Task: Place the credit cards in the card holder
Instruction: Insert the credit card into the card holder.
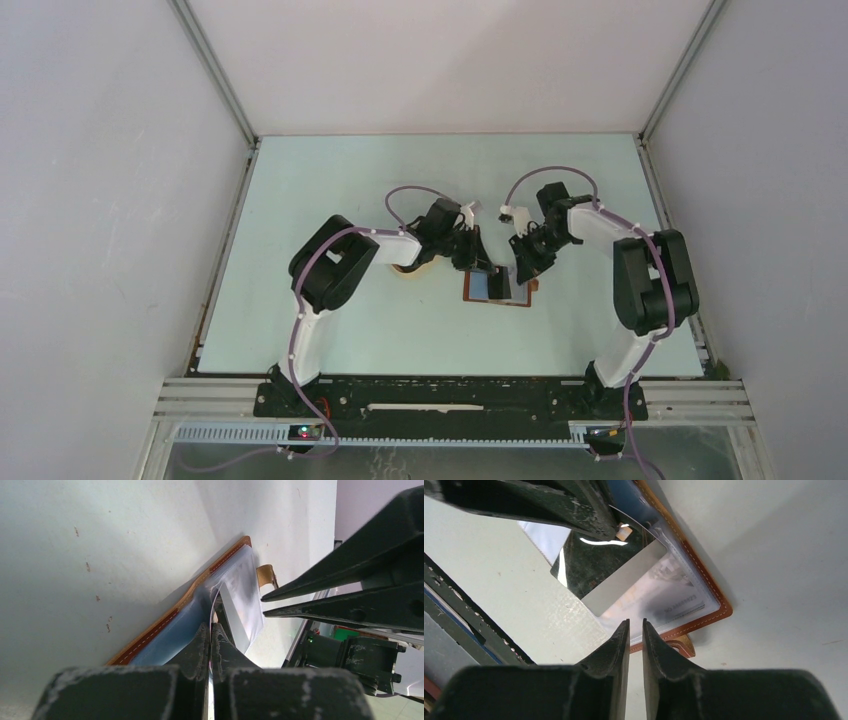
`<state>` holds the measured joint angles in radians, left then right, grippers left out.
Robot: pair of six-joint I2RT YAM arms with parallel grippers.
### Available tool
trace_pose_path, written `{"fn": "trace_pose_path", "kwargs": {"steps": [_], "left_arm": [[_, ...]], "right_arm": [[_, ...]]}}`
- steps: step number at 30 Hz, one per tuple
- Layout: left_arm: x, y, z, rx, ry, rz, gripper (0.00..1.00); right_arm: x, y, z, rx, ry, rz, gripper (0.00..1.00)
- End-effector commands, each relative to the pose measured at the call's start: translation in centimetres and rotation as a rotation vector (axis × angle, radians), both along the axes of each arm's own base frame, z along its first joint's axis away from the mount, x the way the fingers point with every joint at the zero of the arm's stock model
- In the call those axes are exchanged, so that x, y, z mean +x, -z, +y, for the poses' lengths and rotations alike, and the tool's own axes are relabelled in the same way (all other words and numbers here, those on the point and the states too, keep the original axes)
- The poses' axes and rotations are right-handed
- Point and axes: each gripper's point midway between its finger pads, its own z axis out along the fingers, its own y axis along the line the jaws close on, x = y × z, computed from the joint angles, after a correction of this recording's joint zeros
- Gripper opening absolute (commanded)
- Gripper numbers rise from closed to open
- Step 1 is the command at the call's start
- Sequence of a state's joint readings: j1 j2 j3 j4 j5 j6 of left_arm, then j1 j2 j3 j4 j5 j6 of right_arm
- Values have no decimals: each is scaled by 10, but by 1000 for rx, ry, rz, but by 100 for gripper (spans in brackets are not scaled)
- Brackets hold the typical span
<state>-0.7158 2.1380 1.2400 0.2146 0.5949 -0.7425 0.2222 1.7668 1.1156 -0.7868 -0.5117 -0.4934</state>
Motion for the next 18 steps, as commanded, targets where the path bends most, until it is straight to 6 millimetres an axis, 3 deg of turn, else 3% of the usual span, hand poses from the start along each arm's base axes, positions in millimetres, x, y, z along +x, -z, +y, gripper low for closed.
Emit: {"fn": "trace_pose_path", "kwargs": {"steps": [1, 6, 11, 15, 18], "left_arm": [[-10, 18, -1, 51, 25, 20, 3], [-9, 16, -1, 45, 24, 12, 7], [-8, 14, -2, 38, 25, 10, 11], [-9, 14, -2, 35, 26, 11, 12], [-8, 14, -2, 33, 24, 12, 13]], "right_arm": [[13, -34, 12, 72, -64, -158, 23], [0, -57, 37, 155, -218, -265, 23], [-23, -72, 72, 204, -491, -449, 20], [-39, -74, 92, 260, -789, -682, 16], [-35, -64, 101, 215, -932, -794, 14]]}}
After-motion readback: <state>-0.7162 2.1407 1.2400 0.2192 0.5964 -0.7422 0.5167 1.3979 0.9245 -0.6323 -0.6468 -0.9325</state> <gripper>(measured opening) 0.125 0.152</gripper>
